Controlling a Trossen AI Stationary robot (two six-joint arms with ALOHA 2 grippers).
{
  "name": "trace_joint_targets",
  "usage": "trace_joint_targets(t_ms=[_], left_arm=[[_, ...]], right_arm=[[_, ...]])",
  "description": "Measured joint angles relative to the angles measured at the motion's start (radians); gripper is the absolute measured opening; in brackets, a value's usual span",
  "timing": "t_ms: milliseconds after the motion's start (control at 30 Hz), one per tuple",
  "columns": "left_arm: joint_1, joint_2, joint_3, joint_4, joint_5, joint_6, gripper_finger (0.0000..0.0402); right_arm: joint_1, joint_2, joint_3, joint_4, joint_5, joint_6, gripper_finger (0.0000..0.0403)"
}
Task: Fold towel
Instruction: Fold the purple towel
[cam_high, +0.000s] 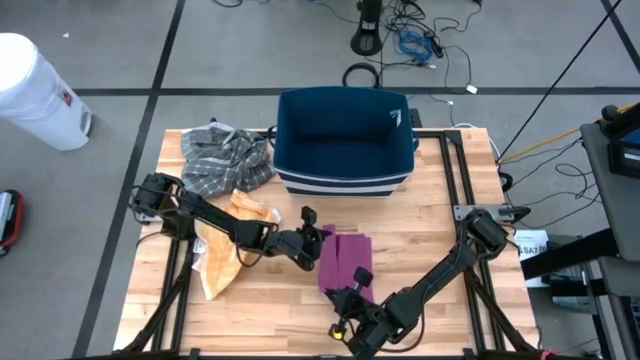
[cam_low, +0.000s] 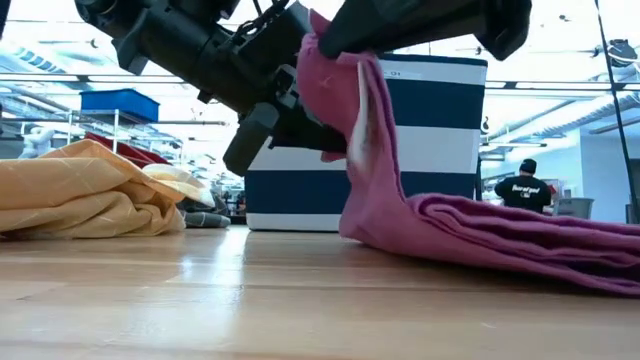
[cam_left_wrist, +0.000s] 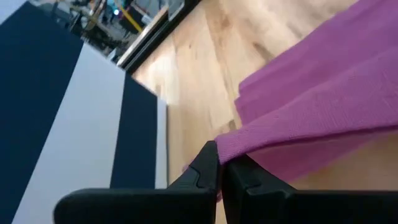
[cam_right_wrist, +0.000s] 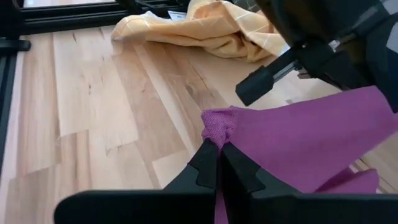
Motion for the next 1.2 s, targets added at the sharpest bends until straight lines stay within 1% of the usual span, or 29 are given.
trace_joint_targets(t_ms=[233, 400, 533, 667, 900, 1067, 1200], left_arm=[[0.020, 0.000, 0.000, 0.041, 0.133, -0.004, 0.0003], [0.047, 0.000, 0.000, 0.056, 0.271, -0.008, 0.0003], [0.062, 0.000, 0.000, 0.056, 0.357, -0.011, 0.0003], [0.072, 0.000, 0.000, 0.056, 0.442, -0.009, 0.0002], [0.077, 0.000, 0.001, 0.056, 0.454, -0.008, 0.0002], [0.075, 0.000, 0.001, 0.054, 0.458, -0.007, 0.0002], [0.075, 0.000, 0.001, 0.048, 0.489, -0.005, 0.0002]], right_arm=[[0.027, 0.000, 0.000, -0.017, -0.008, -0.080, 0.0000], [0.036, 0.000, 0.000, -0.015, -0.019, -0.189, 0.0000], [0.032, 0.000, 0.000, -0.010, -0.048, -0.255, 0.0000], [0.007, -0.001, 0.000, 0.028, -0.130, -0.318, 0.0000], [-0.040, -0.001, 0.000, 0.226, -0.277, -0.534, 0.0000], [-0.074, -0.001, 0.000, 0.305, -0.364, -0.667, 0.0000], [-0.106, -0.001, 0.000, 0.373, -0.443, -0.760, 0.0000]])
